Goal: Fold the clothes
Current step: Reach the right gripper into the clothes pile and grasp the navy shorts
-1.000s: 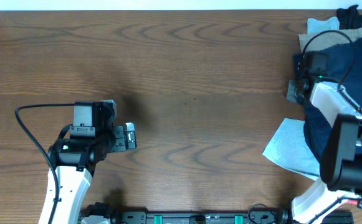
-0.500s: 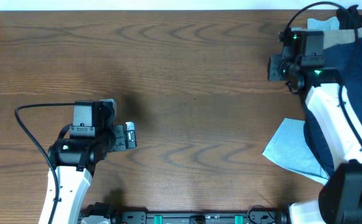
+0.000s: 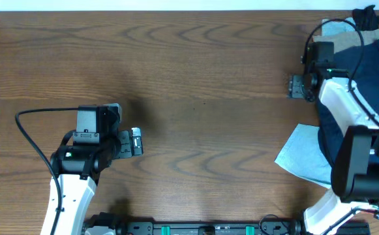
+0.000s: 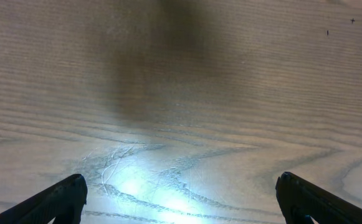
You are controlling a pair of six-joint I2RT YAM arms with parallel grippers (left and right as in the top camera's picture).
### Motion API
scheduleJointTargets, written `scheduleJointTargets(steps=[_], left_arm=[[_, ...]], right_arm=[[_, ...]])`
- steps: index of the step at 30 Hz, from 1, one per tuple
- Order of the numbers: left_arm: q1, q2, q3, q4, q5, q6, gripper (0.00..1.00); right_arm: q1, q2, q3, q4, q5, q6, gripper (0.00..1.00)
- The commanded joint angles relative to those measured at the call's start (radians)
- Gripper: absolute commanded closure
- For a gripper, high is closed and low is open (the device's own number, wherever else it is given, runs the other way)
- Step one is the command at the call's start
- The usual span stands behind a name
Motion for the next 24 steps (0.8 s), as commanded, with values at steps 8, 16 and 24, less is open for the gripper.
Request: scheduleJointTargets(steps=[8,16,24], left_arm=[[0.006,0.006,0.018,0.000,-0.002,-0.002,0.02],[0.006,0.006,0.018,0.003,-0.002,-0.002,0.02],[0.006,0.006,0.018,0.003,-0.002,-0.002,0.02]], right_arm=[[-0.097,0.135,-0.003,-0.003,0.108,0.046,0.55],[-0.122,0.143,-0.003,0.004,0.111,0.053,0.90],[-0.121,0.094,0.026,-0.029,0.084,0.053,0.99]])
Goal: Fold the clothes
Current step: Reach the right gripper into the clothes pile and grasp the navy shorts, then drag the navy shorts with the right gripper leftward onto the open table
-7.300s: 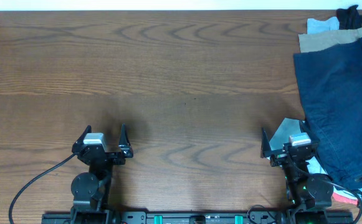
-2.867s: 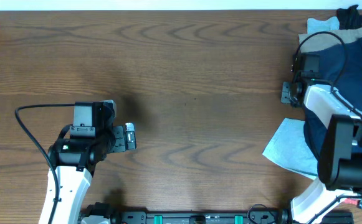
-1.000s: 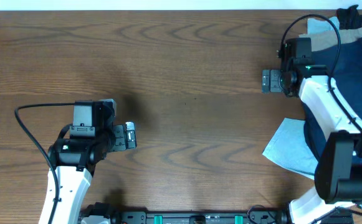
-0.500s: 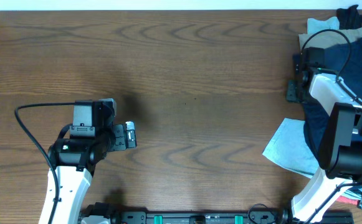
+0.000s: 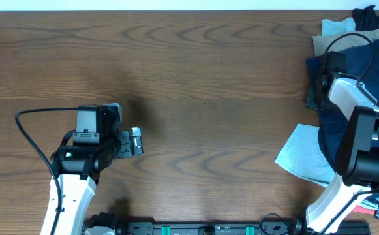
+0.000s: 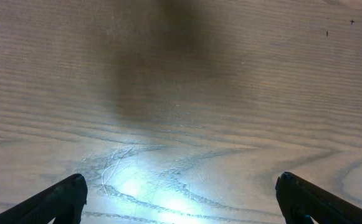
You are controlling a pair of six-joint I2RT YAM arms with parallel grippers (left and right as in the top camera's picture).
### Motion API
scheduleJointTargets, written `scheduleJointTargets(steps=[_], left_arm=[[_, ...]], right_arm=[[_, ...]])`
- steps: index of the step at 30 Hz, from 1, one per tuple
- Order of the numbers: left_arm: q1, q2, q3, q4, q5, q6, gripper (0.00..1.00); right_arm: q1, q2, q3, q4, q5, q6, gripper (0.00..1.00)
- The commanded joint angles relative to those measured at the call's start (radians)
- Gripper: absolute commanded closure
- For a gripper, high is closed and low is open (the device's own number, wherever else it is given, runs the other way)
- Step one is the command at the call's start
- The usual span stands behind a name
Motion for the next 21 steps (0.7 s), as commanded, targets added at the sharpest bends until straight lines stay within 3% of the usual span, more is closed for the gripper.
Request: scheduleJointTargets(steps=[1,5,12,16,21], left_arm=[[0.006,0.005,0.018,0.002,-0.002,-0.002,0.02],[0.006,0.005,0.018,0.002,-0.002,-0.002,0.02],[0.006,0.005,0.018,0.005,-0.002,-0.002,0.02],[0.006,0.005,0.018,0.016,-0.002,-0.002,0.02],[0.006,0.005,0.018,0.032,-0.001,-0.002,0.02]], right_arm=[[-0.007,-0.047,0.037,-0.033,-0.027,0.006,0.99],[-0.005,-0.135,0.119,-0.100,-0.173,0.006,0.99],[0.078,-0.272,0.195,-0.134,-0.676,0.024,0.99],[0.182,-0.282,0.194,-0.071,-0.715,0.123,0.99],[0.352,-0.253,0.193,0.000,-0.708,0.140,0.96]])
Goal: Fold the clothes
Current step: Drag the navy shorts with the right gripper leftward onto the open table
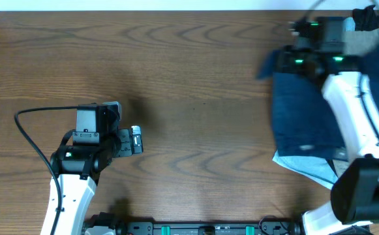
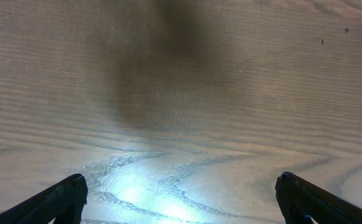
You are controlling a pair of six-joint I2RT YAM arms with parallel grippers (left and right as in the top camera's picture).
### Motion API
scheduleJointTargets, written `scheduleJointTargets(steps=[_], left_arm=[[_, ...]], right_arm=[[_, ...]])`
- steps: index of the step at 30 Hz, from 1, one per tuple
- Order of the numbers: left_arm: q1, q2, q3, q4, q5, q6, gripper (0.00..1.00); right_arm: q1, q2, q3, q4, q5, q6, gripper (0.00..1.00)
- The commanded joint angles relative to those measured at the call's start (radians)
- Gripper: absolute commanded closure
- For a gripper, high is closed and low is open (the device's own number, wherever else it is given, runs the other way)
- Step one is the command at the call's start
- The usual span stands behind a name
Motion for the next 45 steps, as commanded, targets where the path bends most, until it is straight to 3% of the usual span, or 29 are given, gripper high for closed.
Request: scheduleJointTargets(steps=[1,4,5,7,9,11,14,21,28,31,35,37,38,42,45], left_arm=[[0.006,0.005,0.018,0.006,-0.001,-0.002,0.02],[0.006,0.005,0.018,0.006,-0.001,-0.002,0.02],[0.006,0.005,0.018,0.006,-0.001,-0.003,0.02],[0.006,0.005,0.018,0.008,-0.001,-0.011,0.02],[0.006,0.005,0.018,0.010,-0.001,-0.035,0.02],[0.006,0.005,0.018,0.009,-0.001,-0.084,0.02],[0.006,0.005,0.018,0.009,-0.001,-0.158,0.02],[0.006,0.011,0.018,0.009,-0.001,-0.195,0.02],[0.006,0.011,0.018,0.009,-0.001,-0.206,0.02],[0.006,0.011,0.018,0.008,-0.001,-0.206,0.02],[0.006,0.011,0.018,0.004,-0.001,-0.205,0.02],[0.006,0.011,0.018,0.004,-0.001,-0.206,0.02],[0.006,0.011,0.018,0.004,-0.001,-0.206,0.02],[0.006,0.011,0.017,-0.002,-0.001,-0.205,0.02],[0.006,0.011,0.017,-0.003,-0.001,-0.206,0.02]], right_arm=[[0.117,0.024,0.008,0.016,-0.072,0.037,0.93],[0.188,0.035,0.008,-0.004,0.021,0.011,0.87],[0.205,0.037,0.008,-0.017,0.063,-0.008,0.79],[0.233,0.037,0.008,-0.057,0.208,-0.039,0.38],[0.238,0.037,0.008,-0.091,0.332,-0.038,0.15],[0.232,0.037,0.008,-0.142,0.446,-0.038,0.04],[0.211,0.037,0.008,-0.266,0.519,-0.039,0.01],[0.204,0.039,-0.069,-0.523,0.280,-0.042,0.12],[0.296,0.039,-0.286,-0.416,0.282,-0.035,0.19],[0.328,0.039,-0.373,-0.353,0.369,0.042,0.20],[0.344,0.039,-0.454,-0.304,0.486,0.153,0.29],[0.344,0.039,-0.483,-0.288,0.517,0.194,0.38],[0.344,0.039,-0.492,-0.283,0.519,0.202,0.48],[0.344,0.039,-0.511,-0.273,0.487,0.202,0.99],[0.346,0.039,-0.505,-0.252,0.322,0.130,0.99]])
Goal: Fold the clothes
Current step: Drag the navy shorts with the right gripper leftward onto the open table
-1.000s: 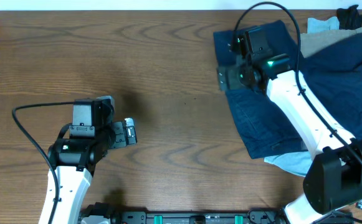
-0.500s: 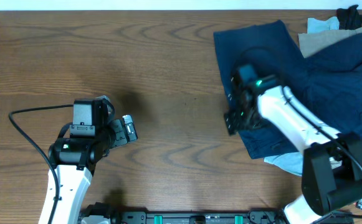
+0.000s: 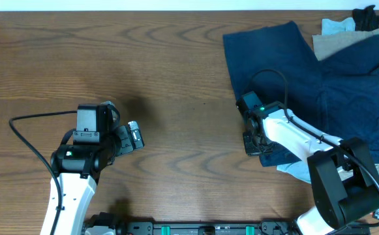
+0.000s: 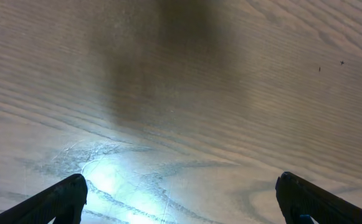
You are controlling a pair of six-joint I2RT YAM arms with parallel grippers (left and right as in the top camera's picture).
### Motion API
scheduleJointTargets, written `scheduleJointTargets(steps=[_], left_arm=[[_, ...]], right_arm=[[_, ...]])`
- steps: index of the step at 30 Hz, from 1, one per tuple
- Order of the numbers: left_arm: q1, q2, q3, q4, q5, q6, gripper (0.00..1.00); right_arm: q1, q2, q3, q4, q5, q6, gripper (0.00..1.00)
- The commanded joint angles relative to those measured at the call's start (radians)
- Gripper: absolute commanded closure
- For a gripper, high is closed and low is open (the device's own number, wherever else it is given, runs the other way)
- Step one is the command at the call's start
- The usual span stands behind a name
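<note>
A navy garment (image 3: pixel 287 72) lies spread over the table's right half, its far corner near the back edge. My right gripper (image 3: pixel 254 145) sits at the garment's near-left edge, where the cloth bunches up against it; it looks shut on that edge, though its fingers are hidden from above. My left gripper (image 3: pixel 136 136) hovers over bare wood at the left, far from any cloth. In the left wrist view the left gripper (image 4: pixel 182 202) is open, both dark fingertips (image 4: pixel 65 198) wide apart with only table between them.
More clothes are heaped at the right edge: a tan piece (image 3: pixel 333 44), a light blue piece (image 3: pixel 336 26) and a black one (image 3: pixel 372 15) at the back. A pale blue cloth (image 3: pixel 299 171) pokes out under the navy garment near the right arm's base.
The right gripper has come from the back edge to mid-table. The navy garment, then hanging blurred below it, now lies spread flat. The left gripper has turned slightly.
The right gripper first stood just left of the clothes heap, with the navy garment lying in it. Then it was down on that garment's edge. Then it held the garment near the back edge, and now the garment is spread across the table. The left arm stayed put.
</note>
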Motion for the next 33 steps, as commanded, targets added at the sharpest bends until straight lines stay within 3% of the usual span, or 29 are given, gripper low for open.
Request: scheduleJointTargets(steps=[1,4,9,14,18,20,24,27,28,29,33], left_arm=[[0.006,0.004,0.017,-0.002,-0.001,-0.002,0.02],[0.006,0.004,0.017,-0.001,-0.001,-0.002,0.02],[0.006,0.004,0.017,-0.001,-0.001,-0.003,0.02],[0.006,0.004,0.017,-0.002,-0.001,-0.003,0.02],[0.006,0.004,0.017,-0.002,-0.001,-0.007,0.02],[0.006,0.004,0.017,-0.002,0.000,-0.034,0.02],[0.004,0.004,0.014,-0.002,0.004,-0.092,0.02],[0.001,0.008,0.001,0.006,0.095,-0.095,0.02],[0.001,0.013,-0.003,0.006,0.127,-0.095,0.02],[0.001,0.021,-0.008,0.006,0.156,-0.095,0.02],[0.001,0.074,-0.027,0.006,0.275,-0.096,0.02]], right_arm=[[0.015,0.010,-0.012,0.034,-0.223,-0.076,0.99],[0.037,0.010,0.026,0.091,-0.486,-0.156,0.99],[0.119,0.010,0.137,0.291,-0.824,-0.161,0.99],[0.227,0.010,0.194,0.435,-0.824,-0.146,0.95],[0.261,0.010,0.195,0.372,-0.659,-0.146,0.46],[0.251,0.009,0.198,0.302,-0.512,-0.111,0.32],[0.189,0.006,0.234,0.134,-0.257,-0.040,0.26],[0.124,0.001,0.286,0.018,-0.165,-0.037,0.23],[0.104,0.001,0.303,-0.013,-0.150,-0.038,0.18],[0.085,0.001,0.317,-0.041,-0.146,-0.038,0.01],[0.013,0.001,0.344,-0.119,-0.161,-0.050,0.01]])
